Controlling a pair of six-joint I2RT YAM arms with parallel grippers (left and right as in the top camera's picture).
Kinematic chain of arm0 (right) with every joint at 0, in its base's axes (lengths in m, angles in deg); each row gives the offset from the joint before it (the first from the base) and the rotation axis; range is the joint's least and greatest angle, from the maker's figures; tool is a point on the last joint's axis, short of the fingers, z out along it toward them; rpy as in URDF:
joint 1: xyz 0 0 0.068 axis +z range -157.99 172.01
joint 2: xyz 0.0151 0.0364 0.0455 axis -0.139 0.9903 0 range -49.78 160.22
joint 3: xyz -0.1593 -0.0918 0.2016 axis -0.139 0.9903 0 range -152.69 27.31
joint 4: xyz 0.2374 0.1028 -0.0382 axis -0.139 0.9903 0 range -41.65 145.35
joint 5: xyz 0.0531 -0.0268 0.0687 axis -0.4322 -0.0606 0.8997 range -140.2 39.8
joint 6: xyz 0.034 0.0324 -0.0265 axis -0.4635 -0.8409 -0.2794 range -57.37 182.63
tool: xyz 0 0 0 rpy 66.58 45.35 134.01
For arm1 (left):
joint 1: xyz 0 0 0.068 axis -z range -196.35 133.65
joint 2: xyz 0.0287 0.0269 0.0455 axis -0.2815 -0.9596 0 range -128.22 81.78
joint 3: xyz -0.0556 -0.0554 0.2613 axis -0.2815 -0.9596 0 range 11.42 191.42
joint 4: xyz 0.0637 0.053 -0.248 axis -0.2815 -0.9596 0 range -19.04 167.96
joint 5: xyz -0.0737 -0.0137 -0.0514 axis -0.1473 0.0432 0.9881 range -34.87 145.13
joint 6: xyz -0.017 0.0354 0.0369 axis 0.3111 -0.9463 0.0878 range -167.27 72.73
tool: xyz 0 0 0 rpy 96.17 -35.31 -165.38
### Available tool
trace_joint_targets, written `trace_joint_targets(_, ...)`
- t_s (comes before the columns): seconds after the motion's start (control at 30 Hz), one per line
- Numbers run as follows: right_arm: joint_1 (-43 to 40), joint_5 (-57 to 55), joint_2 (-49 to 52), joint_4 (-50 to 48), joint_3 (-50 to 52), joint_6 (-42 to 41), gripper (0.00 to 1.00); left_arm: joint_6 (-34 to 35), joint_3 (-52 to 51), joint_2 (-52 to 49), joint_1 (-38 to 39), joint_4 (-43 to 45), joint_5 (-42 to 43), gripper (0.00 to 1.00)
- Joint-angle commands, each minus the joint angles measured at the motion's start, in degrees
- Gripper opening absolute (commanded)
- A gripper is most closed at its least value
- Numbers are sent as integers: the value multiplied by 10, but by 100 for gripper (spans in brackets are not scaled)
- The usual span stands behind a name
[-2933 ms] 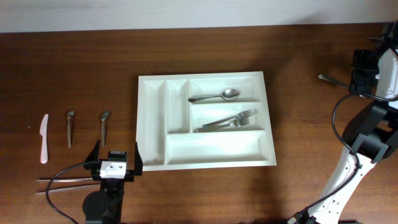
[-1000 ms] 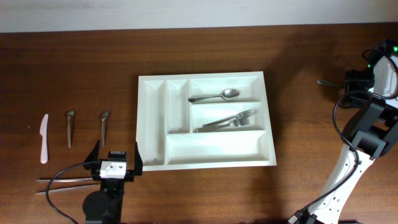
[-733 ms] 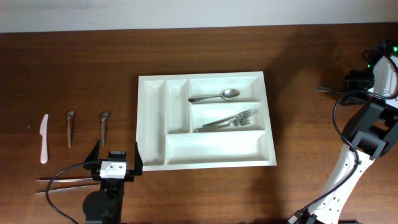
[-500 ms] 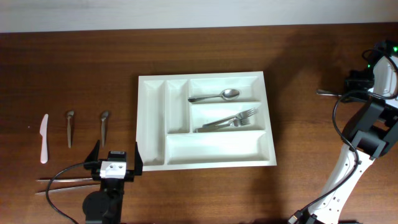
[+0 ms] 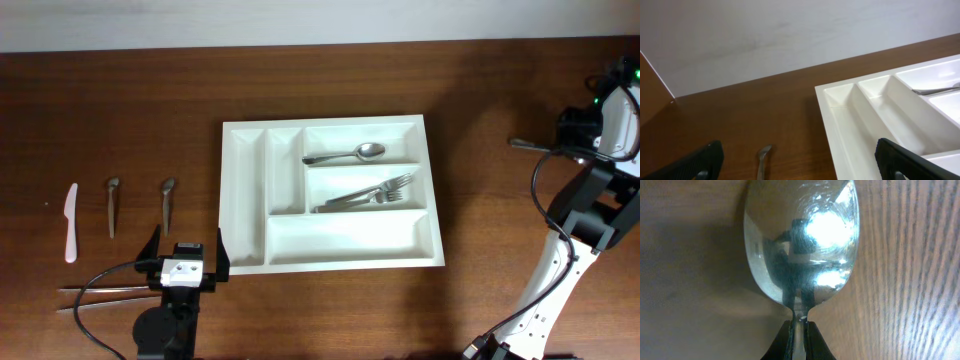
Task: Pack container
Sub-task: 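Carry the spoon left and release it in the upper right compartment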
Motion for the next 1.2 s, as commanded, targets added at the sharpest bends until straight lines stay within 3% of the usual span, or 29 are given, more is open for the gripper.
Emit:
trace_joint_targets(0.0,18,-1,-2,19,-69,-2,6,6,-4,5,-3,2,7,99)
trace_joint_targets(0.27,90,25,-2,101,-161,-3,4,6,-4,5,-3,2,7,99)
trace_joint_targets(0.57,237,45,-2,144,-175,-8,4,6,-4,5,-3,2,7,99)
trace_joint_targets(1.17,435,48,-2,179,-174,-161,8,6,-4,5,-3,2,7,99)
